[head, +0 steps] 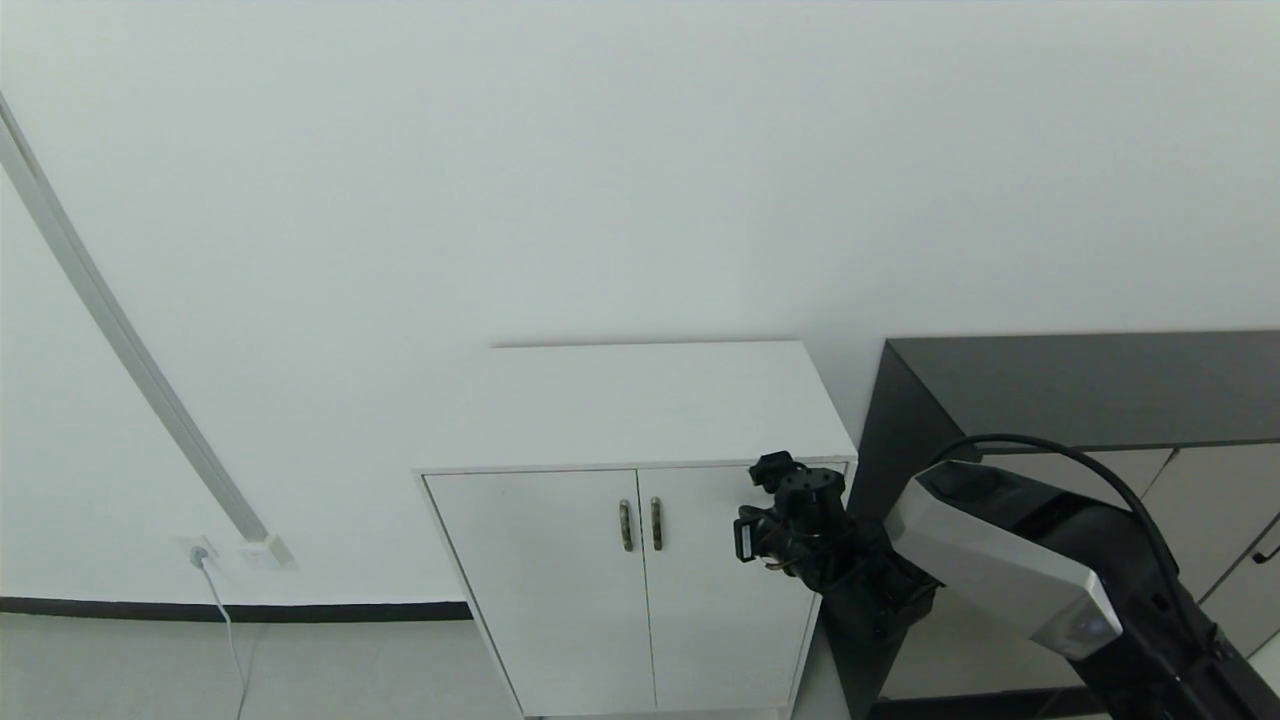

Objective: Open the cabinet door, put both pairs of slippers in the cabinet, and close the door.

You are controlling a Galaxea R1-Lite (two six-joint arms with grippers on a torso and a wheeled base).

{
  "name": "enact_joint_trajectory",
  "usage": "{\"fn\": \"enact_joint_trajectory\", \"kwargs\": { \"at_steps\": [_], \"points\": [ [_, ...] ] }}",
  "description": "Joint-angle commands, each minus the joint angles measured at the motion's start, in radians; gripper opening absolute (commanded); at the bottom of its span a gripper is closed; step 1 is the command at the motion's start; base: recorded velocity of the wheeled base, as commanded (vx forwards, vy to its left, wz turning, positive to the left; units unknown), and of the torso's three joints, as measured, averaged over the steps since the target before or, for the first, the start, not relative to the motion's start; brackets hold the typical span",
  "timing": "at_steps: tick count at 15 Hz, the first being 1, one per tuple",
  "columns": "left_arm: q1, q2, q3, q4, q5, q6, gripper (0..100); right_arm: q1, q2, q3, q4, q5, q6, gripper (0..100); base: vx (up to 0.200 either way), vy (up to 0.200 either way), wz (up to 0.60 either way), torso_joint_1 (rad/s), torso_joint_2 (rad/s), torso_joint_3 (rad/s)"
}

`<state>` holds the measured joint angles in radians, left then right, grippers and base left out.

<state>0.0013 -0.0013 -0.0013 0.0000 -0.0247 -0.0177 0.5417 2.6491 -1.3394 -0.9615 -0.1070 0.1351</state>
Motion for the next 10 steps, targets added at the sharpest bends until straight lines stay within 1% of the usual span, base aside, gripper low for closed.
{"fn": "enact_joint_trajectory", "kwargs": {
  "at_steps": [1, 5, 6, 8, 10],
  "points": [
    [0.000, 0.001, 0.000, 0.000, 0.000, -0.001, 0, 0.004, -0.008, 0.002, 0.001, 0.001, 0.000, 0, 0.000, 0.000, 0.00, 0.000, 0.00, 0.000],
    [0.000, 0.001, 0.000, 0.000, 0.000, -0.001, 0, 0.014, -0.014, 0.000, 0.001, 0.001, 0.000, 0, 0.000, 0.000, 0.00, 0.000, 0.00, 0.000],
    [0.000, 0.001, 0.000, 0.000, 0.000, -0.001, 0, 0.015, -0.031, 0.020, 0.000, 0.001, 0.000, 0, 0.000, 0.000, 0.00, 0.000, 0.00, 0.000],
    [0.000, 0.001, 0.000, 0.000, 0.000, -0.001, 0, 0.021, -0.089, 0.109, -0.023, 0.004, 0.001, 0, 0.000, 0.000, 0.00, 0.000, 0.00, 0.000],
    [0.000, 0.001, 0.000, 0.000, 0.000, -0.001, 0, 0.034, -0.153, 0.230, -0.108, 0.006, 0.001, 0, 0.000, 0.000, 0.00, 0.000, 0.00, 0.000]
  ]
}}
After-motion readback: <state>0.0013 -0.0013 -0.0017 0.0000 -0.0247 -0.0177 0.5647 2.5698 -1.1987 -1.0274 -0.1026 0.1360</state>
